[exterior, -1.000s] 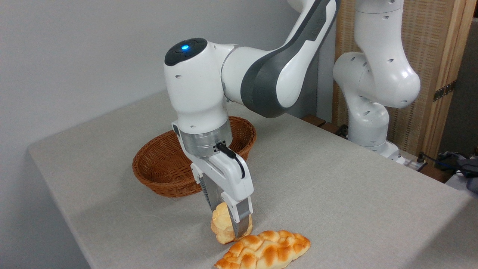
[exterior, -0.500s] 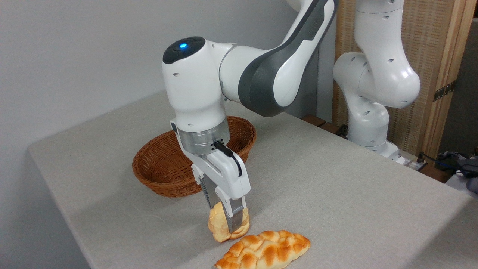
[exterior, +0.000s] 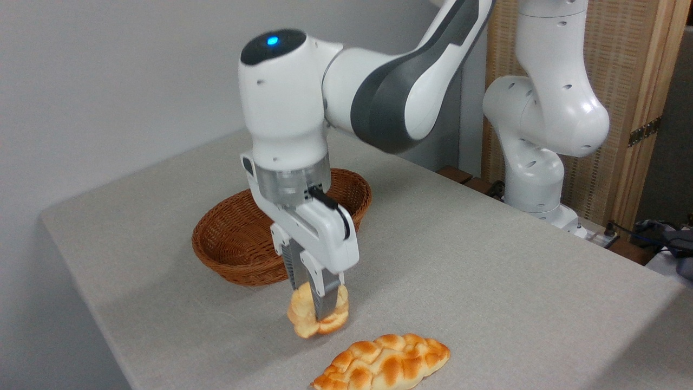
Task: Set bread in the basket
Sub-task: 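Lift the round bun and carry it over the wicker basket, then lower the bun into the basket and open the gripper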
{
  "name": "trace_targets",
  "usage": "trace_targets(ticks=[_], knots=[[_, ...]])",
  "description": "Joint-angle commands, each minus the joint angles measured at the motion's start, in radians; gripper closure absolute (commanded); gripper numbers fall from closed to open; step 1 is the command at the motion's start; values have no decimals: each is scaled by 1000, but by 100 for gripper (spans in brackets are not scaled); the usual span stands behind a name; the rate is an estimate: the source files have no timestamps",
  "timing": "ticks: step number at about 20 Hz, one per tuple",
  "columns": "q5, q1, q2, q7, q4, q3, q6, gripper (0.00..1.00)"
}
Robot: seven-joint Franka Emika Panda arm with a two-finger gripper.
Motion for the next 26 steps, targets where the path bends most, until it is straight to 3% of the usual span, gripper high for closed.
trace_targets(ticks=[1, 4, 8, 12, 16, 17, 18, 20, 26], knots=[[-61, -4, -49, 18, 6, 3, 16, 52], [-142, -6, -70, 13, 41, -2, 9, 51], [-231, -12, -98, -8, 49, -71, -4, 51], [-238, -12, -96, -105, 49, -181, -4, 51], [-238, -14, -85, -182, 47, -243, -4, 51], [-238, -14, -78, -206, 47, -258, -4, 44], [-235, -14, -66, -235, 47, -273, -4, 21], [-230, -14, -58, -272, 47, -281, -2, 1], [-230, -14, -47, -274, 47, -306, 4, 0]])
